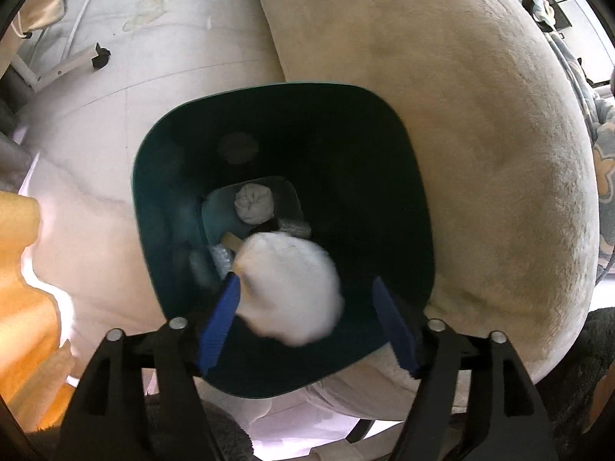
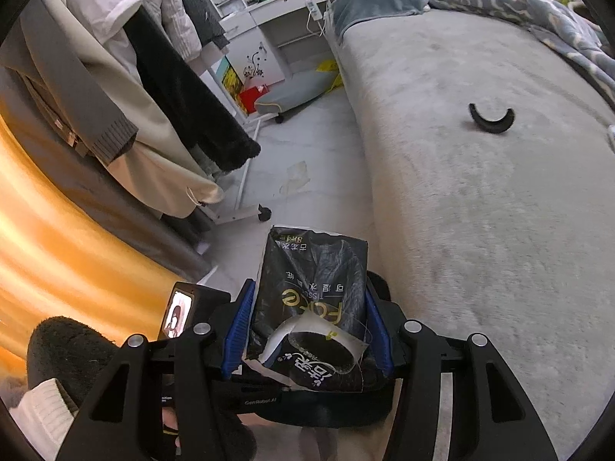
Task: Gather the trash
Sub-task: 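Open the left gripper to drop the white fluffy ball into the green bin, then open the right gripper to drop the black snack bag into the bin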
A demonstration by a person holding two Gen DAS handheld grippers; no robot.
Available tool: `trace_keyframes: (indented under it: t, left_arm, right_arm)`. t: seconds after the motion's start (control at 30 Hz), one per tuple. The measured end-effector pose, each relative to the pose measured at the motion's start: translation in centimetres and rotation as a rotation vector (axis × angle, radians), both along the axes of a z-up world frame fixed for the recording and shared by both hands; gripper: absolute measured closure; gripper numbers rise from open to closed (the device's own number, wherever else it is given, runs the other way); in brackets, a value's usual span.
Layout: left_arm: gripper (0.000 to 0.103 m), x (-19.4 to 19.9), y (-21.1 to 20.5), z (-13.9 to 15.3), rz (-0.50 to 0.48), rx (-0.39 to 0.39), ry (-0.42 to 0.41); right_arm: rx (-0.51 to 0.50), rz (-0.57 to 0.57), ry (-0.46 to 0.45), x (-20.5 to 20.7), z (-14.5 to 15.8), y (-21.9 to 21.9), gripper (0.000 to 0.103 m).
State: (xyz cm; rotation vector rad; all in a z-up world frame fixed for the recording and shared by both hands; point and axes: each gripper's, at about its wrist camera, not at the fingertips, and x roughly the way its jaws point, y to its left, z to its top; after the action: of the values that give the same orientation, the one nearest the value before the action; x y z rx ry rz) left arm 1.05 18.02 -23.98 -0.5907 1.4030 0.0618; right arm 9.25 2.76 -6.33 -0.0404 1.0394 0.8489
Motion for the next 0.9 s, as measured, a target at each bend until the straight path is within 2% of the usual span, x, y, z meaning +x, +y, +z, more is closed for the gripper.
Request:
trace_keyframes:
  t: [0.33, 0.57, 0.77, 0.9]
  left_arm:
    - [0.025, -2.5, 2.9, 1.4, 0.071, 0.002, -0.063]
    - [0.025, -3.7, 5.1, 2.6, 0.120, 0.016, -0.112]
    - [0.030, -4.9, 6.6, 3.4, 0.141, 0.048, -0.139]
    - [0.036, -5.6, 6.9, 5.0, 0.124, 0.106, -0.191]
  right_arm:
    - [-0.066, 0.026, 0.035, 0.3, -2.6, 1.9, 0.049]
    - [-0.175, 0.087, 0.036, -0.2, -5.2, 4.3, 0.049]
    - [-0.259, 0.134, 0.057, -0.7, -7.9, 6.0, 0.049]
    - [-0.306, 0.150, 0.086, -1.0, -9.7, 6.4, 0.049]
